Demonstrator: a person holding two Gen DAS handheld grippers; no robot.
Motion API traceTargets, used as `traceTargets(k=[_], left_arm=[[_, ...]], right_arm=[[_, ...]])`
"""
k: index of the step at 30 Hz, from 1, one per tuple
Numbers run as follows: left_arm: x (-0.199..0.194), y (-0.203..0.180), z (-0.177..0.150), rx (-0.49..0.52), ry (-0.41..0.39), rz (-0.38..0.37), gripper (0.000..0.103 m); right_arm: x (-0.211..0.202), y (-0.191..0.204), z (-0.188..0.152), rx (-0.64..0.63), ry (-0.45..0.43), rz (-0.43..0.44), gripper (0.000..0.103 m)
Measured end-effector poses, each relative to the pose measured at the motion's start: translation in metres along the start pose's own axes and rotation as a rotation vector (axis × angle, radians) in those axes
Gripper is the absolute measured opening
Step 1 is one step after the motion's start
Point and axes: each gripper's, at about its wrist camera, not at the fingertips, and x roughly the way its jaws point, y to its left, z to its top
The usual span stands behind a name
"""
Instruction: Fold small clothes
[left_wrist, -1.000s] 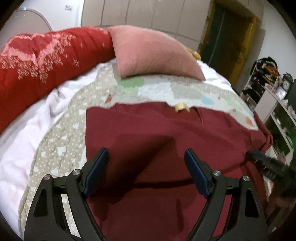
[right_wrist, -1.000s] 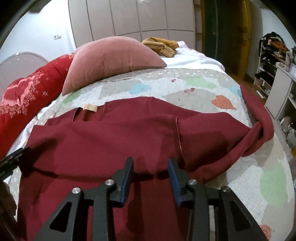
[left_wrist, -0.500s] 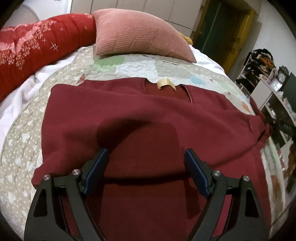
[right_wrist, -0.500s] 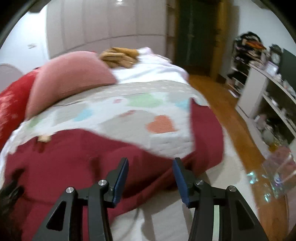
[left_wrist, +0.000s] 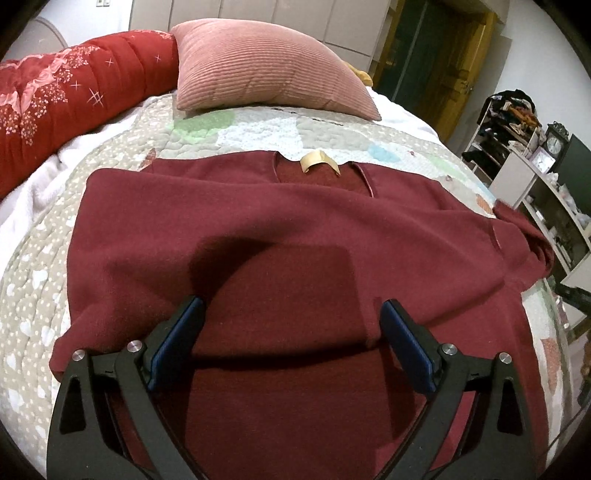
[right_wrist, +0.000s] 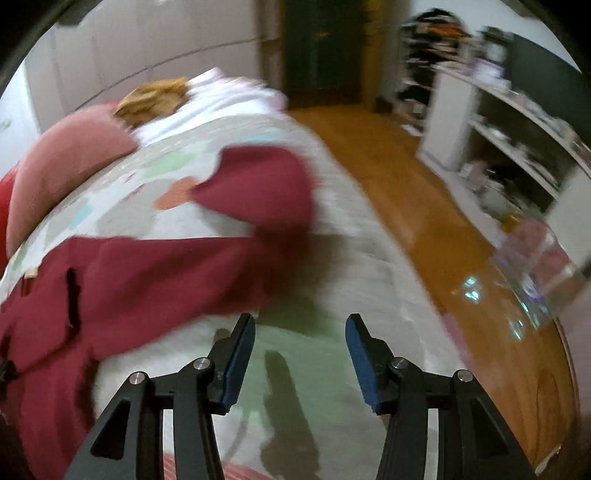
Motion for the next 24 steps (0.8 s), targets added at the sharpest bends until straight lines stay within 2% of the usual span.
traceTargets(k=[2,4,6,7,8,10,14,15,16,17,18,20,21,23,24], left_arm=[[0.0,-0.001,0.0,0.006,0.001,0.005,0.097],[0.001,-0.002,0.0,0.01,0.003,0.006,0.098],[0.001,-0.002,0.0,0.01,0.003,0.006,0.098],[0.001,-0.002,0.0,0.009,0.002,0.004,0.098],[0.001,-0.001,0.0,0.008,0.001,0.001,0.098],[0.001,0.0,0.0,0.004,-0.001,-0.005,0.098],[0.0,0.002,-0.001,-0.001,-0.006,-0.02,0.1],[0.0,0.002,-0.001,-0.003,-0.007,-0.025,0.1],[0.0,0.002,-0.001,-0.005,-0.008,-0.028,0.1],[0.0,0.003,-0.001,-0.006,-0.008,-0.032,0.1],[0.001,0.003,-0.001,-0.006,-0.008,-0.033,0.101],[0.001,0.002,0.0,-0.004,-0.007,-0.034,0.101],[0.001,0.002,0.0,-0.003,-0.007,-0.034,0.101],[0.002,0.002,0.0,-0.002,-0.007,-0.033,0.101],[0.002,0.002,0.0,-0.002,-0.007,-0.033,0.101]], right_arm=[[-0.014,-0.016,-0.005,0.035,-0.027,0.016,0.049],[-0.028,-0.019,-0.002,0.038,-0.068,0.071,0.049],[-0.037,-0.008,0.01,0.004,-0.111,0.08,0.053],[-0.038,0.002,0.018,-0.02,-0.128,0.069,0.061],[-0.036,0.013,0.025,-0.048,-0.147,0.053,0.071],[-0.024,0.042,0.041,-0.147,-0.171,0.006,0.08],[0.042,0.096,0.071,-0.407,-0.117,-0.205,0.08],[0.056,0.097,0.075,-0.435,-0.094,-0.237,0.079],[0.07,0.096,0.077,-0.449,-0.067,-0.26,0.058],[0.081,0.089,0.081,-0.432,-0.034,-0.263,0.029],[0.082,0.079,0.084,-0.39,-0.03,-0.255,0.025],[0.061,0.042,0.09,-0.222,-0.09,-0.159,0.025],[0.05,0.02,0.089,-0.147,-0.113,-0.143,0.025],[0.036,-0.021,0.082,-0.045,-0.113,-0.162,0.026],[0.031,-0.046,0.076,0.012,-0.089,-0.166,0.031]])
